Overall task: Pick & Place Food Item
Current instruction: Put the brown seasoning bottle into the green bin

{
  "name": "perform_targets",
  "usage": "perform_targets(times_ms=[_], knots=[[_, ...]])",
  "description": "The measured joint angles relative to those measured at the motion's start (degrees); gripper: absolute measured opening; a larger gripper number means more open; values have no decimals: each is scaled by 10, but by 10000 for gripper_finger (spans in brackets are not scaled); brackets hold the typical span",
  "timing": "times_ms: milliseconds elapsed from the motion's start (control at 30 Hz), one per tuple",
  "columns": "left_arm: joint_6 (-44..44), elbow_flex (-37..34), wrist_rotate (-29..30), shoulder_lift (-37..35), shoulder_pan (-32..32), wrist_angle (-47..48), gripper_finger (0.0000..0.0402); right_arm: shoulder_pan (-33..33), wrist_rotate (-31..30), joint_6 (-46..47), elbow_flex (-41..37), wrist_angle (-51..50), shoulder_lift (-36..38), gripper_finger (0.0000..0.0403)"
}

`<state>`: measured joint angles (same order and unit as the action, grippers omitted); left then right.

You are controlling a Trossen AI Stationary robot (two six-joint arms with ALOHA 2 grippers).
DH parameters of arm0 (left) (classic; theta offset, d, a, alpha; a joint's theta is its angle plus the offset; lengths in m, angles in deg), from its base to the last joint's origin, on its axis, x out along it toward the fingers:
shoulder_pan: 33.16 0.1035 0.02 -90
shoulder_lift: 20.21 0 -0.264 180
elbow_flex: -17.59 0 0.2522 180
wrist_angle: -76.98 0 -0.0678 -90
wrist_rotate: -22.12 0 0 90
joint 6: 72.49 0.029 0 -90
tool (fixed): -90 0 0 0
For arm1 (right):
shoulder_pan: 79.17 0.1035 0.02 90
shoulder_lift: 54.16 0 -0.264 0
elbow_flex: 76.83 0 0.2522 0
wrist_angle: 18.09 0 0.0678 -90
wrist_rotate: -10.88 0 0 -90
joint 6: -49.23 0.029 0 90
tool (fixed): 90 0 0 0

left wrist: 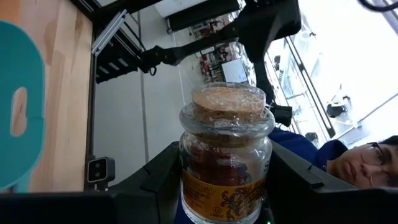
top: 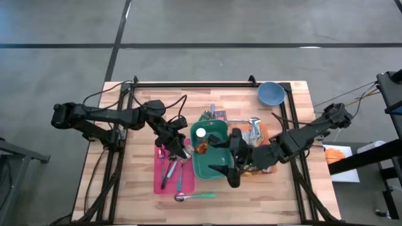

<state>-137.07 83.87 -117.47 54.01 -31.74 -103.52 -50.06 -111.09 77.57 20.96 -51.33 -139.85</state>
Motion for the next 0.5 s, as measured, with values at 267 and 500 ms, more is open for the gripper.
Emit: perform_targets(times_ms=[267, 500], knots=[[1, 0, -6, -2, -31, 0, 173, -62, 92, -33, 0, 18, 0, 369], [0, 0, -6, -2, -34, -1, 173, -88, 203, -35, 0, 112, 0, 369]])
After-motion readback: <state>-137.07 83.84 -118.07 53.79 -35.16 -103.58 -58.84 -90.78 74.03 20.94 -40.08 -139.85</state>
